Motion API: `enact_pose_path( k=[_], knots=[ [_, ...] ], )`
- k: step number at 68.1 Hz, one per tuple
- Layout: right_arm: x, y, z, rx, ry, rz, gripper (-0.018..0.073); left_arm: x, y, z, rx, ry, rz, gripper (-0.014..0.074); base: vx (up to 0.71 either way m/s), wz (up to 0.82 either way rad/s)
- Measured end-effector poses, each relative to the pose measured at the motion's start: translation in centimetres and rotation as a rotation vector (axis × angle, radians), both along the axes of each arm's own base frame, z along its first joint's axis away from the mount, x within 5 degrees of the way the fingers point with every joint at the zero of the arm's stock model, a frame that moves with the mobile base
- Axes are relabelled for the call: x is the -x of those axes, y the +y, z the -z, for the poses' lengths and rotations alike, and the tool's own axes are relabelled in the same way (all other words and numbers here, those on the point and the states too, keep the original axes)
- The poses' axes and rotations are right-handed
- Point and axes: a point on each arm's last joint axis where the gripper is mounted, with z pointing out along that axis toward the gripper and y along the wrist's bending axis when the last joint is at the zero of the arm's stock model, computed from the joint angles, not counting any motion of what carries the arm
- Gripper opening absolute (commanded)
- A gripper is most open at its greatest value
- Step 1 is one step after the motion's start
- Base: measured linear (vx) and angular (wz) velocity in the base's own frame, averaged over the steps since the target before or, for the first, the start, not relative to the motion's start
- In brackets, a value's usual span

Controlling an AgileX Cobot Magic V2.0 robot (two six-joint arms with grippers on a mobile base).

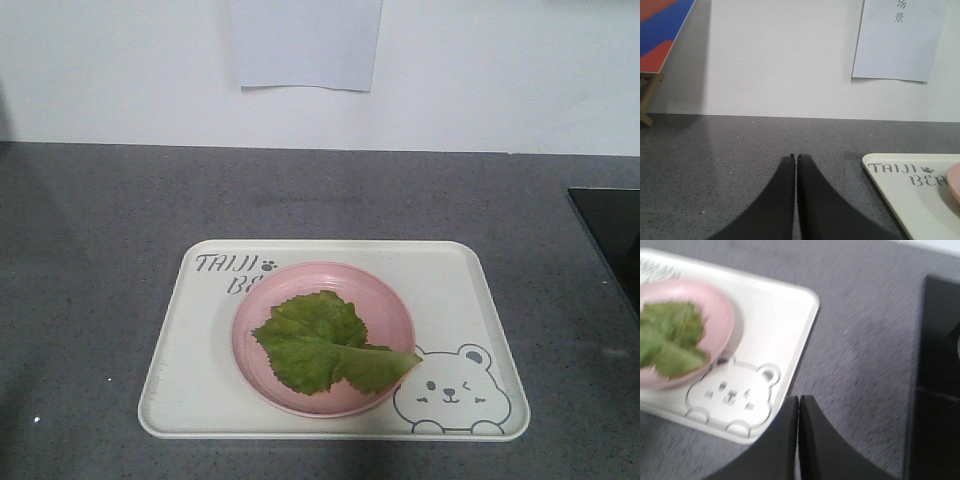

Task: Transfer vegetables to tray and serve

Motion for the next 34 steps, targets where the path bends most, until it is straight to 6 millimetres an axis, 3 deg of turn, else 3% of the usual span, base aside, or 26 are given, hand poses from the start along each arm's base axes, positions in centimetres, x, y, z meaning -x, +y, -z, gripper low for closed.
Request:
enact_pose_path(
  k=[23, 34],
  knots=[
    [2.6, -1.6, -1.8, -0.047, -0.239, 0.217, -0.0006, 0.0, 0.0, 0.0, 0.000, 0.000, 0.000, -0.0006, 0.00, 0.00],
    [3.1, -1.9, 0.5, -0.016, -0.355, 0.227, -0.0004, 0.0, 0.0, 0.0, 0.000, -0.002, 0.000, -0.0006, 0.00, 0.00]
  ],
)
